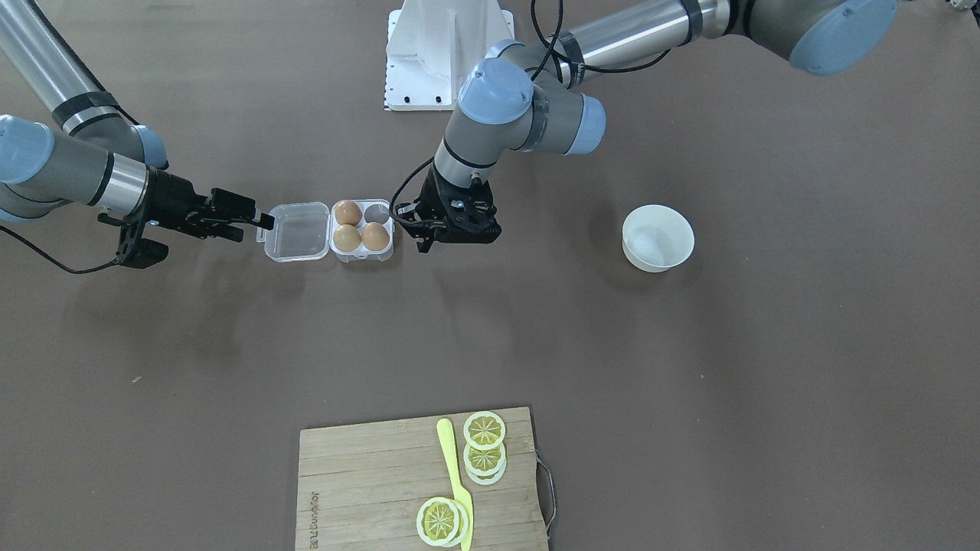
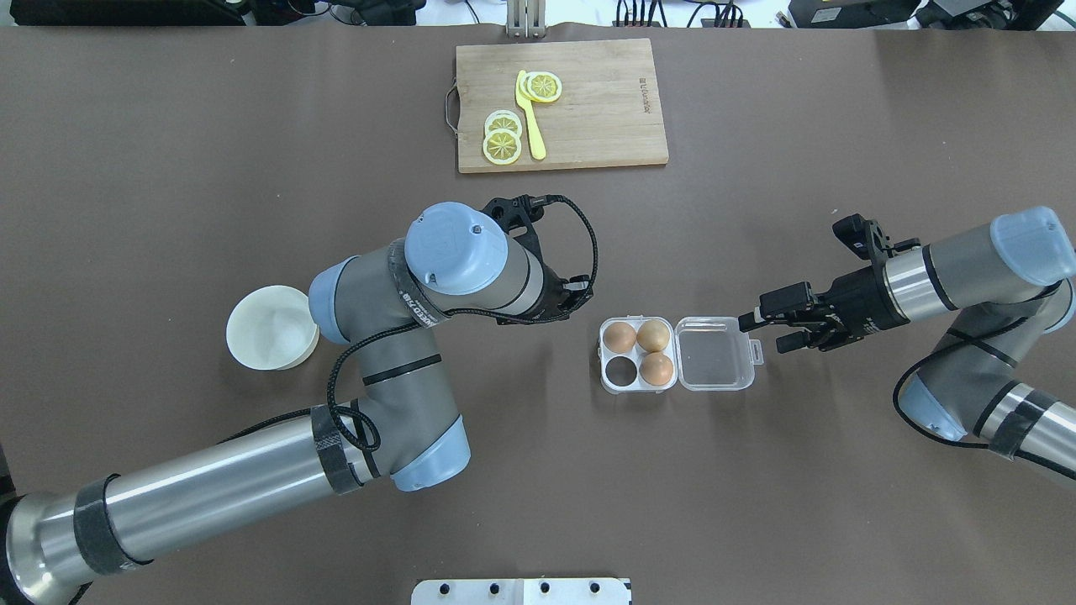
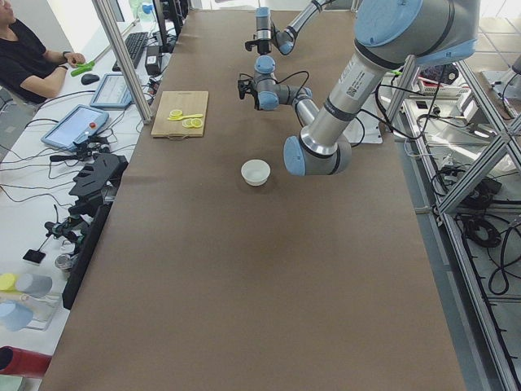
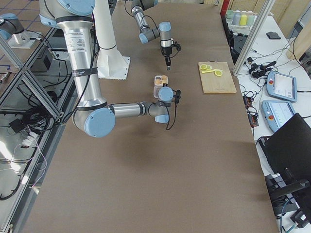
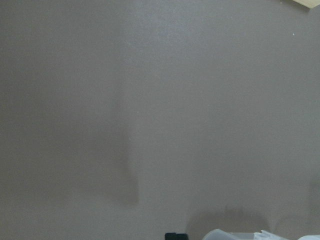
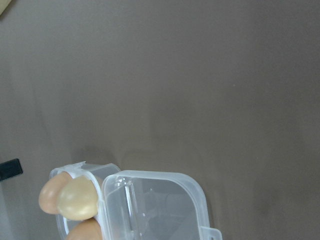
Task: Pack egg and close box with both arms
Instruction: 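Reach the right gripper toward the open lid of the egg box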
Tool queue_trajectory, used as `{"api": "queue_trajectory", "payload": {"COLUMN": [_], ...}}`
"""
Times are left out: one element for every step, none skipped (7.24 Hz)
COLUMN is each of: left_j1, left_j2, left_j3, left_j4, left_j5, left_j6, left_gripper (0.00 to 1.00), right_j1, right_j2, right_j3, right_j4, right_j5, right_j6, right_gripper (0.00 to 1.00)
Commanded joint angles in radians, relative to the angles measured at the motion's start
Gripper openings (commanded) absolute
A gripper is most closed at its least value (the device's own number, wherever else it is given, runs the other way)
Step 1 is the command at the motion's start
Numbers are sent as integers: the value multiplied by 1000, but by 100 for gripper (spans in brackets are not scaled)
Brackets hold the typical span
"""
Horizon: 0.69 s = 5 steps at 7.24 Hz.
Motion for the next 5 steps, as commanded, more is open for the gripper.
{"api": "queue_trajectory", "payload": {"left_j1": [0,0,0,0,0], "left_j2": [-1,1,1,1,1], "left_j3": [8,8,8,8,8], "left_j4": [-1,-1,-1,-3,-3], "left_j5": [0,0,0,0,0], "left_j6": [0,0,0,0,0], "left_gripper": [0,0,0,0,0], "right_j1": [-6,-16,-24,-26,-27], "right_j2": [-6,0,3,3,3], "right_j3": [-2,-4,-4,-4,-4], "right_j4": [1,1,1,1,1], "right_j5": [0,-2,-3,-2,-2], "right_j6": [-1,-1,-1,-1,-4], "right_gripper": [95,95,92,82,82]}}
